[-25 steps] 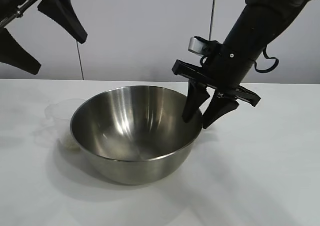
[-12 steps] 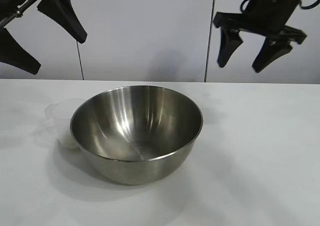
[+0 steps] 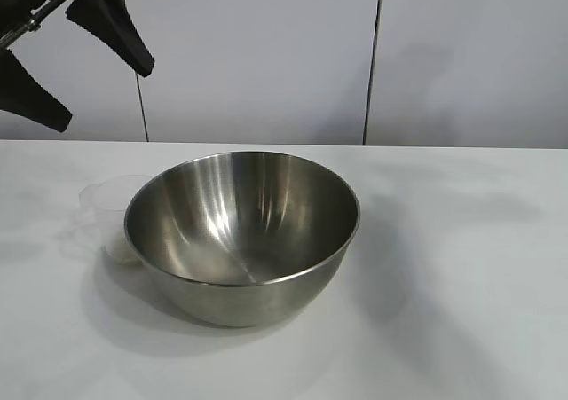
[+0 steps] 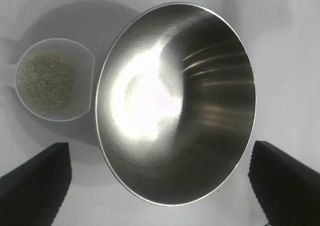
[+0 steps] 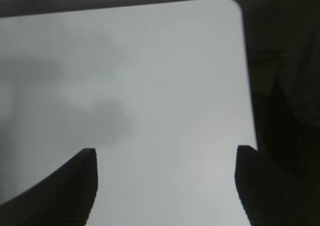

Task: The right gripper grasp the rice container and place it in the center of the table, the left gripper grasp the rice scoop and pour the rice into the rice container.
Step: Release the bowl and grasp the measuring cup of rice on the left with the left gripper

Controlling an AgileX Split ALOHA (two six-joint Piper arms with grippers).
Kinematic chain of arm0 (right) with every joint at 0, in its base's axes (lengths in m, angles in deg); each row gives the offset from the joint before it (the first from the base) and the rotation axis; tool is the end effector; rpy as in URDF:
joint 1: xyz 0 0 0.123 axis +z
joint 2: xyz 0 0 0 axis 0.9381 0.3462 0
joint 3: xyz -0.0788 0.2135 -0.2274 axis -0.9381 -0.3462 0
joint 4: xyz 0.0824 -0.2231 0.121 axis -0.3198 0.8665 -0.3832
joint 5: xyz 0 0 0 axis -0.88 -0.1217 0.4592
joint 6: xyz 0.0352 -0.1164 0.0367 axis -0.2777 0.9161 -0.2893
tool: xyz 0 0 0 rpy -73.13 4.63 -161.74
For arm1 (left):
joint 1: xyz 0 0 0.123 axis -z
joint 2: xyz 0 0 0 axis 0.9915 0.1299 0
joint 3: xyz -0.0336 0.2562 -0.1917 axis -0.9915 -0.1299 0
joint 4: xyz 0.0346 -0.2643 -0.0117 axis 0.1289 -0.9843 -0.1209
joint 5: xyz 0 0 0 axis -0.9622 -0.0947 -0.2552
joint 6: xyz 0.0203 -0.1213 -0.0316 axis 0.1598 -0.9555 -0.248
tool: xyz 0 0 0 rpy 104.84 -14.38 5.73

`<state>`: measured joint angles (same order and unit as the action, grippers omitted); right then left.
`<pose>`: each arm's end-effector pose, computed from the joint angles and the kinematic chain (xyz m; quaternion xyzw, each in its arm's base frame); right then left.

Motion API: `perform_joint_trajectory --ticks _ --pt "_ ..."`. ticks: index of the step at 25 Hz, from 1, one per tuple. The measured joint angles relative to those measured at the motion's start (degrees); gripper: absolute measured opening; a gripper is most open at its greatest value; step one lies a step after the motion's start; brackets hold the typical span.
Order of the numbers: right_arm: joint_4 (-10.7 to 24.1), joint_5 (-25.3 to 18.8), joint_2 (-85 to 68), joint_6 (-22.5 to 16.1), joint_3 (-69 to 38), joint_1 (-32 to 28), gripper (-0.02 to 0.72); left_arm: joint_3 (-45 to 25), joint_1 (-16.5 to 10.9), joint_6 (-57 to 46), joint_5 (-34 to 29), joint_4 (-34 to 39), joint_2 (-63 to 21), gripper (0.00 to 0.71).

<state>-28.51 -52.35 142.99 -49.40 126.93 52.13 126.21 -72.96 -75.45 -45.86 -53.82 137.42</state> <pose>0.3655 -0.1186 0.3914 0.0843 0.9429 -0.0797 0.3122 0.3508 -0.1244 0.2767 0.0416 0.9424 -0.2899 0.1616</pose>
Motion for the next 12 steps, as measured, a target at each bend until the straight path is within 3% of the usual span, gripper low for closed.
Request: perform_joint_trajectory --ticks 4,8,12 --pt "-6.5 -0.2 -11.0 2.4 0.0 -2.0 0.528 0.0 0.0 0.0 0.0 0.0 0.0 0.694" --pt "-14.9 -1.6 -22.7 7.1 0.0 2.9 0.528 0.0 0.0 0.0 0.0 0.0 0.0 0.694" --pt "-17.0 -6.3 -33.8 10.7 0.1 10.2 0.528 0.0 0.0 0.0 0.0 0.0 0.0 0.694"
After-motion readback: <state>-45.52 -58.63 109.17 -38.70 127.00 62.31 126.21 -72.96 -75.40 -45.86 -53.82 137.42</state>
